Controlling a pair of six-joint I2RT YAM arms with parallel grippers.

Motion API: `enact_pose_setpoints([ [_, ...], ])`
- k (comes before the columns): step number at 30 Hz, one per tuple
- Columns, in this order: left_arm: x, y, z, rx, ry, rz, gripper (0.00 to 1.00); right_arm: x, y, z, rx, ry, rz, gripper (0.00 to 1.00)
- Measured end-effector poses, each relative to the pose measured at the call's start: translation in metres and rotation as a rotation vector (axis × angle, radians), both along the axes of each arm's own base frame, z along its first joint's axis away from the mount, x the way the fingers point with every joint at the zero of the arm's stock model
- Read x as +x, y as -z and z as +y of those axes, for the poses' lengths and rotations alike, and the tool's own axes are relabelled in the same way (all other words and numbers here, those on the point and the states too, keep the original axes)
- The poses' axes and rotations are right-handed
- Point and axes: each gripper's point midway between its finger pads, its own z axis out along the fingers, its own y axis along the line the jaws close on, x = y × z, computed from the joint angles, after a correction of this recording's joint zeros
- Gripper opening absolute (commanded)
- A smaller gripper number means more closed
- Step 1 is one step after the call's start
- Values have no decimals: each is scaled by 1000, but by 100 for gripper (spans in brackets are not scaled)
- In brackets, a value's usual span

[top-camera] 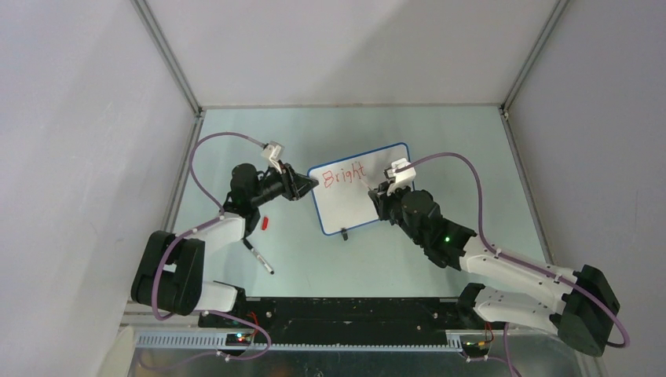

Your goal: Write a sentence on the whiteboard

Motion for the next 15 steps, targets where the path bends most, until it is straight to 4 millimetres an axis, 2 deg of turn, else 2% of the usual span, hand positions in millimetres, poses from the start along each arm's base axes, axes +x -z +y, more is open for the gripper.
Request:
enact_pose_setpoints([
  [10,0,1,0,1,0,5,38,-6,-3,5,54,-17,27,0],
  [15,0,1,0,0,-1,5,38,-4,-9,3,117,44,35,1],
])
